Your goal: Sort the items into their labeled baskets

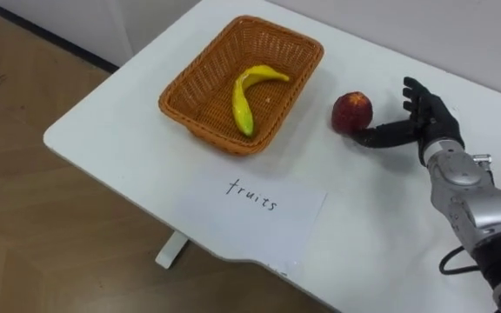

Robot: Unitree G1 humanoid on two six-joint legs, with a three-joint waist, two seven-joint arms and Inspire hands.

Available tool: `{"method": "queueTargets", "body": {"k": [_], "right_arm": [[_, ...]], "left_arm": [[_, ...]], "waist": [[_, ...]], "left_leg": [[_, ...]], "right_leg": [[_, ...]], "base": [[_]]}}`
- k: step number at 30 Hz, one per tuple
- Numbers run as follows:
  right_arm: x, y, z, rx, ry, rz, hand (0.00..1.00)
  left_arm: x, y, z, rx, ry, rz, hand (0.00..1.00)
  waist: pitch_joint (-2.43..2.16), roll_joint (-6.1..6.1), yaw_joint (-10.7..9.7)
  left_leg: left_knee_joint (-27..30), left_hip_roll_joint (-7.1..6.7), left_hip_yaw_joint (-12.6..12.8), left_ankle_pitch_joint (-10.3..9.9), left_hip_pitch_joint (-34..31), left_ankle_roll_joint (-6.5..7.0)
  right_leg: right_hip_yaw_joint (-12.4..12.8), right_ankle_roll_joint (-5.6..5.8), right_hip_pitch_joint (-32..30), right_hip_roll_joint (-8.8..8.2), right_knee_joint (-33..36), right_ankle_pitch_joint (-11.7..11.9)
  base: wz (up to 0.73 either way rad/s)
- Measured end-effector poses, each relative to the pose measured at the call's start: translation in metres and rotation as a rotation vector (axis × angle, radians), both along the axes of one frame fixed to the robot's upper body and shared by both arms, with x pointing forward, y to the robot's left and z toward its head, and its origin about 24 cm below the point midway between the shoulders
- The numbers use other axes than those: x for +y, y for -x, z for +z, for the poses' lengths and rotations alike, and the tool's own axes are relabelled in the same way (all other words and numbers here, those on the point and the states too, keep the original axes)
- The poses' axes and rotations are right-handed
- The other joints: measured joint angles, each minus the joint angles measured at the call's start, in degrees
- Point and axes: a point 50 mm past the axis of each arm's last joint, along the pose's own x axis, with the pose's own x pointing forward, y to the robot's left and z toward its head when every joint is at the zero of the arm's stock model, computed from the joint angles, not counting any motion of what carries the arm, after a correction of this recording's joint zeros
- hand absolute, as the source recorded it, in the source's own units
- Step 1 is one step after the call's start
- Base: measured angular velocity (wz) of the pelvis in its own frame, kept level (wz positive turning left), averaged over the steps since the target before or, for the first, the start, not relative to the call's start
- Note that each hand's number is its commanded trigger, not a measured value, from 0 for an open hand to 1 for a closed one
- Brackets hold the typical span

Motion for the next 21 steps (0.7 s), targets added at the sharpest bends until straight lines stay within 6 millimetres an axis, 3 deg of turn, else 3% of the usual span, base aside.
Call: {"method": "queueTargets", "body": {"k": [8,21], "right_arm": [[0.004,-0.006,0.001,0.023,0.161,0.068,0.0],[0.008,-0.006,0.0,0.03,0.197,0.096,0.0]], "left_arm": [[-0.001,-0.012,-0.002,-0.002,0.0,-0.014,0.0],[-0.002,-0.016,-0.004,-0.001,0.018,-0.037,0.0]], "waist": [[0.22,0.11,0.8],[0.3,-0.08,1.2]], "left_leg": [[0.0,0.21,0.2,0.0,-0.2,-0.09],[-0.1,0.24,0.2,0.0,-0.3,-0.11]], "right_leg": [[-0.5,-0.19,-0.3,0.05,0.0,0.2],[-0.5,-0.18,-0.4,0.14,-0.1,0.2]], "base": [[-0.02],[0.0]]}}
